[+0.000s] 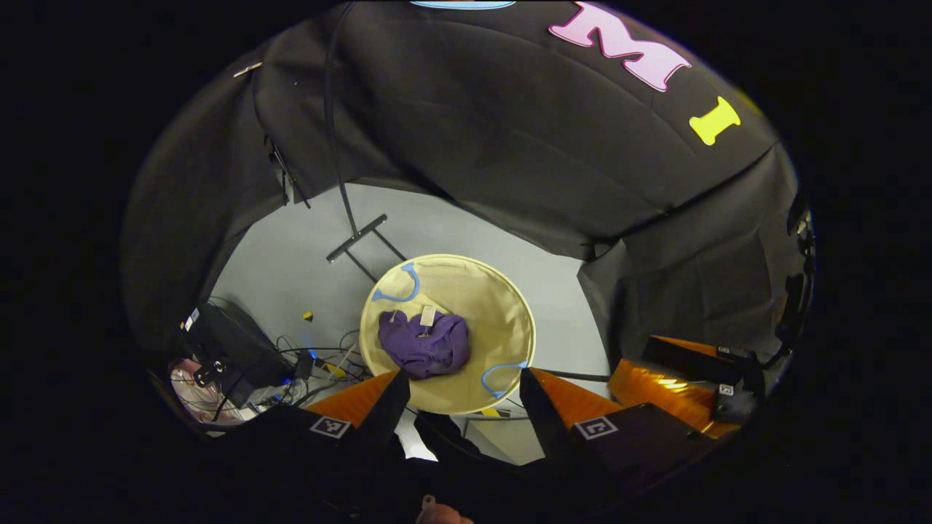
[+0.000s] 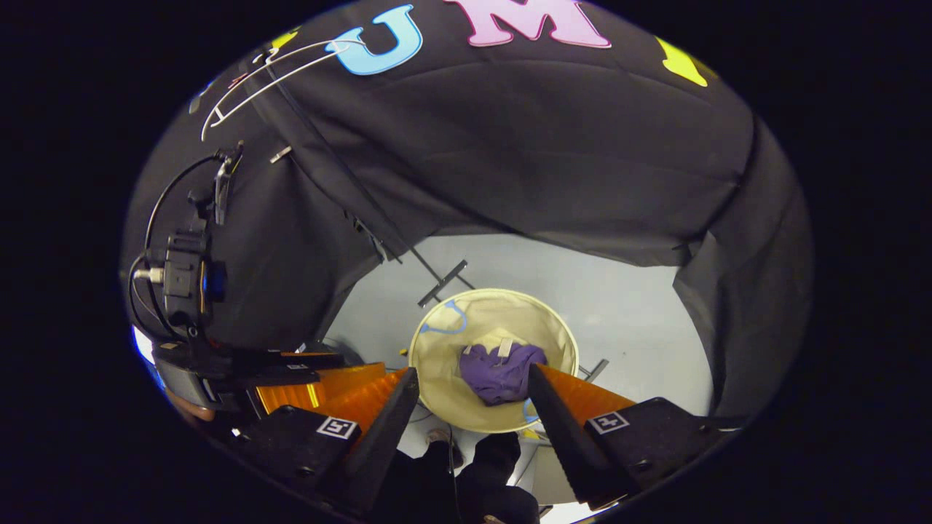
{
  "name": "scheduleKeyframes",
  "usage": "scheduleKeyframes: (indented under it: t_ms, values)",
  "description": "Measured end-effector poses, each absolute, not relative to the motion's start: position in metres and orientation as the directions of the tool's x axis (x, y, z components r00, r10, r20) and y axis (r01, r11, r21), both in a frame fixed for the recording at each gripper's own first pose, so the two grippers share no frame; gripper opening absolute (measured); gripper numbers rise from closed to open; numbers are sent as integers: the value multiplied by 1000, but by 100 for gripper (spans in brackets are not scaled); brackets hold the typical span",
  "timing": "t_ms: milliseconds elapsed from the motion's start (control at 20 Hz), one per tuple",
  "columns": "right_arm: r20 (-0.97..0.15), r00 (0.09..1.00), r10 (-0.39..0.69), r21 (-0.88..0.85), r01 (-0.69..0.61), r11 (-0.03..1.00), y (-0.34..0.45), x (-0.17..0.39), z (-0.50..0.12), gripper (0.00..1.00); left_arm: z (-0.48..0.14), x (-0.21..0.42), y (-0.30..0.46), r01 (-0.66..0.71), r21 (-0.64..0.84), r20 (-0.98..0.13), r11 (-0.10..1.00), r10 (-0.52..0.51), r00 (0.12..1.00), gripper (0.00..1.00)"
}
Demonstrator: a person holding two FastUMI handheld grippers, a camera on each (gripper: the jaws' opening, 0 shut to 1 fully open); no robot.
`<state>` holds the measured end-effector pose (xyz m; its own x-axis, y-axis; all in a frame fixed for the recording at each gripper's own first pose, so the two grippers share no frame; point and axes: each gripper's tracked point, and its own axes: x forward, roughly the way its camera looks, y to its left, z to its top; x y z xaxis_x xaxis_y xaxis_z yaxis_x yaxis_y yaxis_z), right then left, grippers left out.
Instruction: Grasp the clothes on the hanger with both hands and then place them into the laundry hamper below.
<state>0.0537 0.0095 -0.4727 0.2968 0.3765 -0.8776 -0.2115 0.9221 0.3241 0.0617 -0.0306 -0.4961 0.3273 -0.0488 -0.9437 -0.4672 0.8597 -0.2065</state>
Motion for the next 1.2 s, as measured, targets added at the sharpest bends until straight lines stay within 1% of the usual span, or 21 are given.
scheduleKeyframes:
  t_ms: [100, 250, 450, 600, 750, 900, 1050, 1100, 1150, 1200]
  values:
    - [-849, 357, 389, 333, -208, 920, 16, 58, -451, 99, -475, 66, -27, -441, -235, -919, 866, -51, 390, 95]
    - [-807, 452, 380, 323, -201, 925, 23, 63, -414, 99, -432, 69, -22, -359, -273, -866, 893, -65, 496, 95]
    - [-711, 608, 353, 297, -196, 935, 39, 74, -351, 99, -355, 74, -1, -231, -272, -748, 934, -54, 662, 95]
    - [-602, 722, 341, 294, -197, 935, 51, 83, -296, 98, -292, 79, 15, -151, -222, -632, 963, -24, 775, 95]
    - [-462, 825, 326, 289, -208, 934, 60, 86, -236, 98, -234, 75, 23, -89, -175, -494, 980, -9, 870, 95]
    - [-287, 900, 327, 263, -255, 931, 69, 84, -170, 98, -182, 71, 27, -47, -123, -350, 991, 1, 937, 95]
    - [-113, 946, 305, 209, -278, 938, 70, 78, -111, 98, -132, 62, 28, -4, -55, -206, 998, -8, 979, 95]
    - [-73, 955, 289, 185, -272, 944, 69, 75, -97, 100, -118, 56, 25, 15, -44, -166, 999, -22, 986, 95]
    - [-44, 960, 275, 163, -265, 950, 68, 74, -87, 97, -104, 52, 26, 26, -35, -126, 999, -30, 992, 92]
    - [-16, 965, 263, 140, -258, 956, 67, 72, -78, 98, -88, 51, 27, 28, -23, -84, 999, -30, 996, 92]
